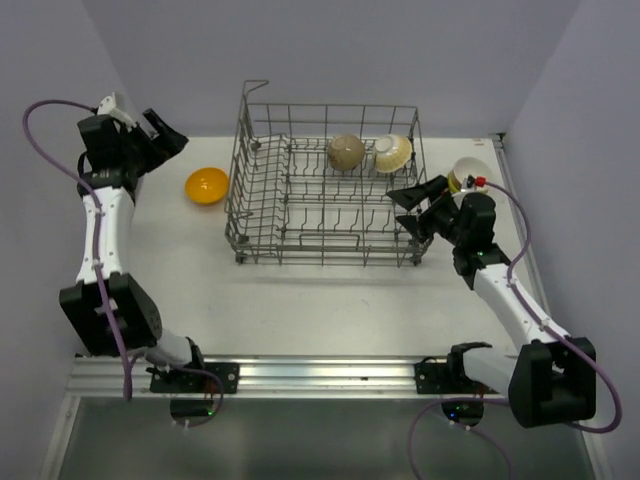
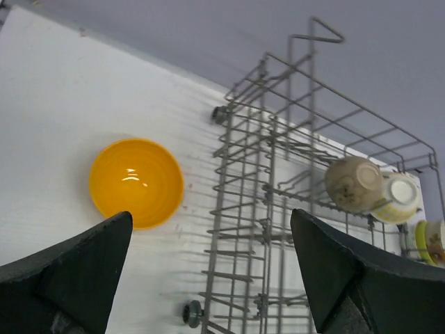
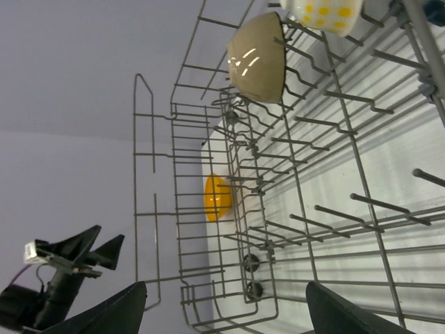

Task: Unload the bowls from the dish rack

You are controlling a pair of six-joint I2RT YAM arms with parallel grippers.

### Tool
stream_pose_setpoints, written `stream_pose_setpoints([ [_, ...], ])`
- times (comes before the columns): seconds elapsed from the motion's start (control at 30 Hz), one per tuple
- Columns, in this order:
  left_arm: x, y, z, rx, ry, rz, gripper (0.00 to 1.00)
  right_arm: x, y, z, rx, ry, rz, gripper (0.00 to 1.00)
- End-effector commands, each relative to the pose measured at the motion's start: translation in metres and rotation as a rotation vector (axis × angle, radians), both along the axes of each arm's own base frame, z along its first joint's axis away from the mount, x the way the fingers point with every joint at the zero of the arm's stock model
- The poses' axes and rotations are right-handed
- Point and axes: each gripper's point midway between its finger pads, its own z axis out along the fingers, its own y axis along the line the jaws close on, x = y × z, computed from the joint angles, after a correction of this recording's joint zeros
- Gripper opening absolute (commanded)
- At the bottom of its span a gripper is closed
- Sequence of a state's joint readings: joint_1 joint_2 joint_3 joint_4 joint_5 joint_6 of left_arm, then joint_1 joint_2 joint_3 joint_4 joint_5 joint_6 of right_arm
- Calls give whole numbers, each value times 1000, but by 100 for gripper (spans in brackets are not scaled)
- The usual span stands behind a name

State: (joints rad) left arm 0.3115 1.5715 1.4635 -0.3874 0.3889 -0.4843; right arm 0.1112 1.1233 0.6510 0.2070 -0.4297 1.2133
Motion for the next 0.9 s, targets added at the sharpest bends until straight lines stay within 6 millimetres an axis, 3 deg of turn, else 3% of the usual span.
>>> stream_pose_setpoints([
  [0.0, -11, -49, 37, 113, -188, -82, 100, 4, -6, 40, -68, -92, -15, 99],
  [0.03, -17, -56, 50, 154, -240, -64, 100, 4, -6, 50, -76, -113, -12, 99],
  [0.07, -22, -75, 34, 157, -216, -102, 100, 4, -7, 55, -82, -119, -13, 99],
  [0.2, -27, -90, 5, 198, -156, -151, 100, 9, -15, 69, -149, -149, -50, 98],
  [0.23, -27, -92, -1, 218, -145, -152, 100, 14, -17, 85, -160, -187, -60, 99],
  [0.3, -31, -114, -8, 264, -147, -207, 100, 26, -19, 80, -191, -159, -72, 99],
  [0.37, -32, -126, -13, 303, -128, -227, 100, 40, -18, 96, -211, -197, -69, 99],
  [0.4, -32, -126, -14, 315, -117, -224, 100, 55, -16, 84, -227, -170, -55, 98],
  [0.43, -32, -124, -23, 328, -83, -216, 100, 64, -14, 100, -230, -203, -52, 99],
  [0.47, -33, -128, -24, 336, -81, -228, 100, 73, -13, 101, -237, -207, -44, 99],
  [0.5, -34, -130, -25, 336, -78, -233, 98, 89, -6, 84, -250, -171, -12, 98],
  [0.53, -35, -136, -29, 336, -91, -256, 96, 100, -2, 101, -250, -209, -4, 98],
  [0.57, -37, -143, -29, 340, -100, -277, 93, 110, 3, 96, -260, -203, 14, 95],
  [0.67, -39, -152, -32, 346, -100, -308, 78, 147, 20, 75, -301, -152, 64, 92],
  [0.7, -39, -153, -34, 349, -96, -310, 66, 152, 27, 66, -313, -129, 86, 91],
  [0.73, -39, -155, -35, 353, -96, -316, 58, 170, 31, 53, -323, -104, 89, 91],
  [0.77, -40, -157, -37, 362, -90, -324, 44, 177, 34, 47, -326, -93, 93, 91],
  [0.83, -39, -157, -42, 380, -76, -320, 29, 192, 44, 29, -357, -63, 100, 91],
  [0.87, -39, -159, -44, 392, -72, -327, 18, 196, 47, 21, -369, -49, 102, 93],
])
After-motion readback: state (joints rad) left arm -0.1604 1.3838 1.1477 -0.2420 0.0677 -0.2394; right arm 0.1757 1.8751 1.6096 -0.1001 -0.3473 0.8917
